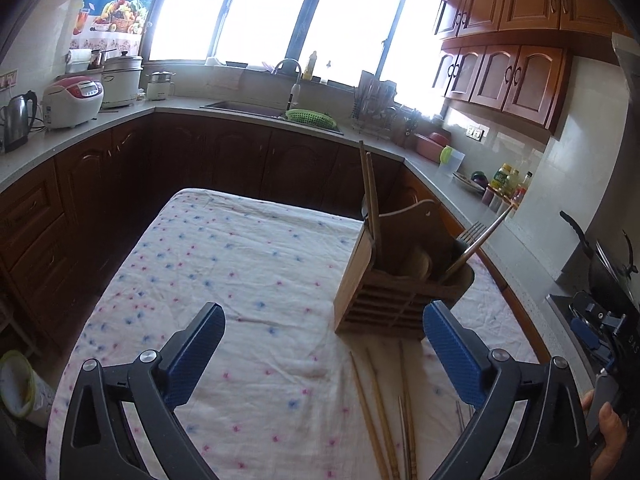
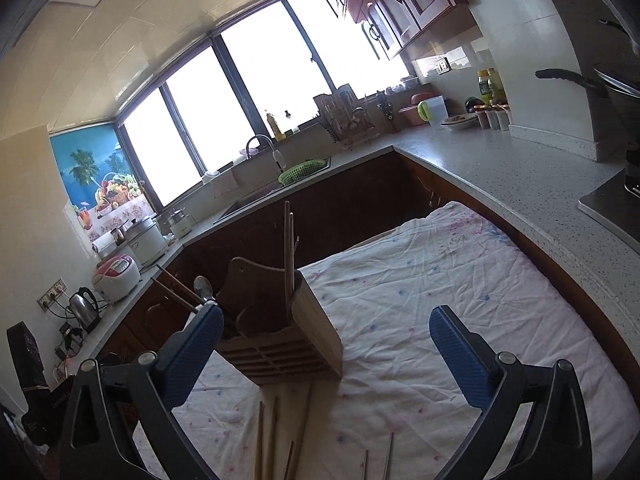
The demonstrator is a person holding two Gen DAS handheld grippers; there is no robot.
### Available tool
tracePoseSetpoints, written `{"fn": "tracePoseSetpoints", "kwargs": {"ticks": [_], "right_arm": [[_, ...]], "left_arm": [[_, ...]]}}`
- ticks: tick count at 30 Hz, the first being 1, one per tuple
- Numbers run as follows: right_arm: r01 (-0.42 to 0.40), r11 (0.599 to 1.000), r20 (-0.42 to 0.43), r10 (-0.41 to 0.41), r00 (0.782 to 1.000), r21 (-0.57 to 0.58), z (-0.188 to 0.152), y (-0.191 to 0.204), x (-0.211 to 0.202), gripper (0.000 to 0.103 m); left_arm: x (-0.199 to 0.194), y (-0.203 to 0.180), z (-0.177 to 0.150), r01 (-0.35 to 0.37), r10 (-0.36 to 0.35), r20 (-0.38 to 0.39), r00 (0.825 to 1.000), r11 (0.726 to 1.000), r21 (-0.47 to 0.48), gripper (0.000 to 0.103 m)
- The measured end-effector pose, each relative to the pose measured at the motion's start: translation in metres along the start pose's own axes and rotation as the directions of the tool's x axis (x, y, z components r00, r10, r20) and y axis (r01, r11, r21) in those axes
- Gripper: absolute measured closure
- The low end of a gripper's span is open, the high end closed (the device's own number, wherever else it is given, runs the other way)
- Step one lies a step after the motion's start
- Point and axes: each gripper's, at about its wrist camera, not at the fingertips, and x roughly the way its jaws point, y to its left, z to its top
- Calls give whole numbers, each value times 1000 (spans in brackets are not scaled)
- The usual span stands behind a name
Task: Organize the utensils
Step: 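Open both tools to release the chopsticks into the holder, then grasp a wooden chopstick with the left tool while the right tool grasps a metal chopstick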
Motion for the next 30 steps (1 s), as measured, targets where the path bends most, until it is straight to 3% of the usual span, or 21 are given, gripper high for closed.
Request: {"fn": "tracePoseSetpoints", "kwargs": {"ticks": [7, 13, 30], "right_arm": [[15, 1000, -90, -16, 996, -17, -49, -8, -25, 0], [36, 999, -166, -34, 986, 10, -83, -21, -30, 0], [82, 995, -270, -93, 958, -54, -112, -29, -4, 4]], "left_arm": [[-26, 2, -25, -34, 35, -44, 998, 999, 28, 3], [-13, 2, -41, -29, 32, -134, 991, 999, 18, 3], [45, 4, -53, -65, 56, -284, 957, 998, -21, 4]]}}
